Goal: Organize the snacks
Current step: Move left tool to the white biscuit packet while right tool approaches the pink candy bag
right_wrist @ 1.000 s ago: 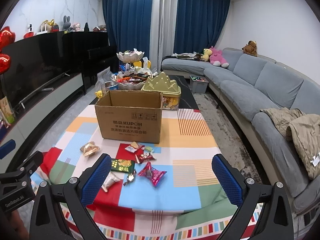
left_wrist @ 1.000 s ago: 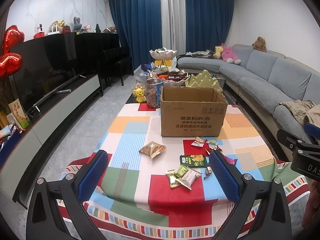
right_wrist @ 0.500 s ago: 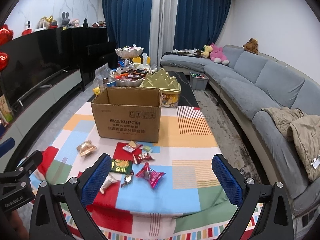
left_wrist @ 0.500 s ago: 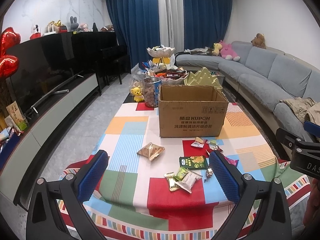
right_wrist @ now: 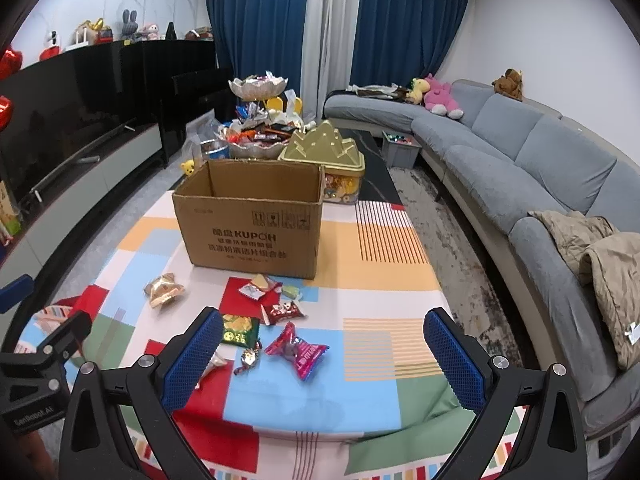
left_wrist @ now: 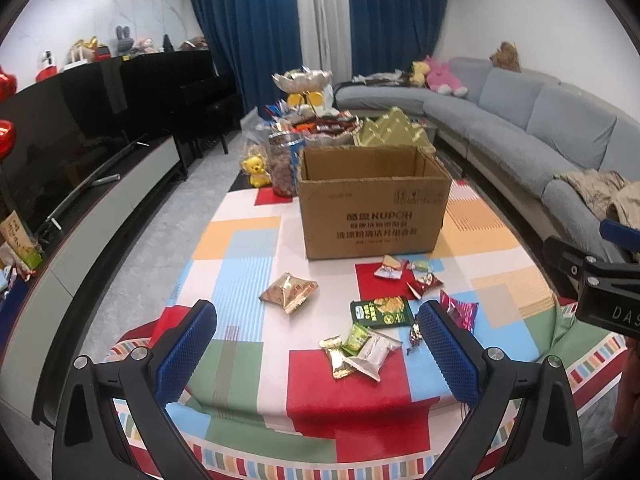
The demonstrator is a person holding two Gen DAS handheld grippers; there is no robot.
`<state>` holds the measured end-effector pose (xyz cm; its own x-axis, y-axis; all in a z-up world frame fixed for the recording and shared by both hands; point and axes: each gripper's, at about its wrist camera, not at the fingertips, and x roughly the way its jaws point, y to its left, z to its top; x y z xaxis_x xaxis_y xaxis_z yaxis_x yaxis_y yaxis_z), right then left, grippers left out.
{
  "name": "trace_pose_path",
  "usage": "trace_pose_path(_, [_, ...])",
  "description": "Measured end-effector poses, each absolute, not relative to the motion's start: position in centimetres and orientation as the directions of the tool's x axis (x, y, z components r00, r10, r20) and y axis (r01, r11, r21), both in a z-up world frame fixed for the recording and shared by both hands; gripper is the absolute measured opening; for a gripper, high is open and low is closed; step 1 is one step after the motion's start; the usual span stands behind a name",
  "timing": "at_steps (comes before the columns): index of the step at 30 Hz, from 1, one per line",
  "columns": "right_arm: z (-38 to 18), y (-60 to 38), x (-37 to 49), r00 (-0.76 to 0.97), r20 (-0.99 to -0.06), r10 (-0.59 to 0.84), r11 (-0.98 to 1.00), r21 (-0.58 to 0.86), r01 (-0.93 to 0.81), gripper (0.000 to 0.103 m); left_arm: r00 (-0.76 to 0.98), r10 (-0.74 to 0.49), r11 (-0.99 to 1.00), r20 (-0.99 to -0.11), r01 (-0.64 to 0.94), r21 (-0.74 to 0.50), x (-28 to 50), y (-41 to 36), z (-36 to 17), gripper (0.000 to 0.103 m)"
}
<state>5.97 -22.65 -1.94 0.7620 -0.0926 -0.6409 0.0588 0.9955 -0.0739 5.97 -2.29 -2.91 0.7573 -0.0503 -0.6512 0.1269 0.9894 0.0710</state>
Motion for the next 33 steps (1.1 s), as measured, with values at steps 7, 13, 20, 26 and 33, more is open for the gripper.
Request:
trace_pose_path(7, [-3.5, -22.9, 7.7, 0.723, -0.685, -0.088, 0.996, -0.07, 0.055, 0.102, 0.712, -0.056, 0.983, -0.7, 0.162, 0.087, 7.3, -3.1, -4.5, 0.103])
trace_pose_path(13, [-4.8, -22.7, 8.9, 0.697, -0.712, -0.078, 0.996, -0.079, 0.031, 0.102, 0.673, -0.063, 0.976, -0.737, 0.196, 0.096, 8.7, -3.7, -6.0, 0.102])
trace_pose_path(20, [-6.6, -22.1, 10.2, 0.663, -0.747, -0.047, 0.997, -0.071, -0.009, 0.09, 0.632, -0.071, 0.964, -0.771, 0.243, 0.11, 9.8, -4.4, -7.8, 0.1])
trace_pose_path(26, [-8.4, -21.8, 11.5, 0.618, -0.786, -0.026, 0.996, -0.074, -0.052, 0.085, 0.593, -0.075, 0.955, -0.801, 0.273, 0.113, 11.0, -5.0, -9.6, 0.091])
trace_pose_path(33, [-10.5, -21.6, 12.9, 0.575, -0.818, -0.017, 0.991, -0.089, -0.098, 0.082, 0.552, -0.059, 0.941, -0.832, 0.31, 0.138, 12.0, -5.9, -11.8, 0.084])
